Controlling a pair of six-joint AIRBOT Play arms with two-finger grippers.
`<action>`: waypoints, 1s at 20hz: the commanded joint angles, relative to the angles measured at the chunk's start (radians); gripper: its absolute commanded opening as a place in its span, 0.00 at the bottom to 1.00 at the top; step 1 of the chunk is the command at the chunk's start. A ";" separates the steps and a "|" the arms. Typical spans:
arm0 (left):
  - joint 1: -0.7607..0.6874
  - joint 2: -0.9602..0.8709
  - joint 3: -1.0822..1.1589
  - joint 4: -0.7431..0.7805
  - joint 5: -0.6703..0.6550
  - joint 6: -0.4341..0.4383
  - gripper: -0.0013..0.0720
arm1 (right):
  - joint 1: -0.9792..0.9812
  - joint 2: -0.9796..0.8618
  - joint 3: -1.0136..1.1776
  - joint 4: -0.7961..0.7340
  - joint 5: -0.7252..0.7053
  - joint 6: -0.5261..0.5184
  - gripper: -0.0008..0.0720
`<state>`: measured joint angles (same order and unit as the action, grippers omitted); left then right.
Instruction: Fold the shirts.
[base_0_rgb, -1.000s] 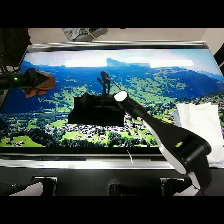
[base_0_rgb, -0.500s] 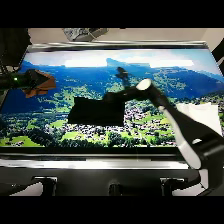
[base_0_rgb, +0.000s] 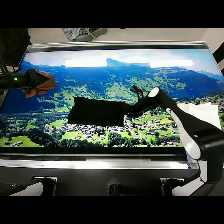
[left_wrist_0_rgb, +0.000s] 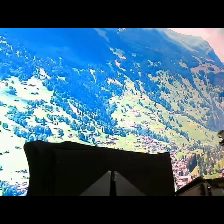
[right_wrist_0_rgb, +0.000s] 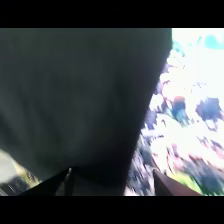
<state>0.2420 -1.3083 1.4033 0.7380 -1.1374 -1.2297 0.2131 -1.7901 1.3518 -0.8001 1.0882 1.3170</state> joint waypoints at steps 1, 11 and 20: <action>0.000 0.000 0.000 0.001 0.000 0.004 0.06 | 0.031 -0.049 -0.011 0.105 -0.078 -0.006 0.72; 0.000 0.000 0.000 0.001 0.001 0.031 0.06 | -0.248 0.235 0.136 0.122 0.105 -0.214 0.07; -0.001 0.000 0.000 0.000 0.003 0.039 0.06 | -0.793 0.567 0.163 0.021 0.299 -0.074 0.07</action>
<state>0.2420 -1.3079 1.4033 0.7383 -1.1347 -1.1938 -0.4255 -1.3018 1.5097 -0.7593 1.3205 1.2015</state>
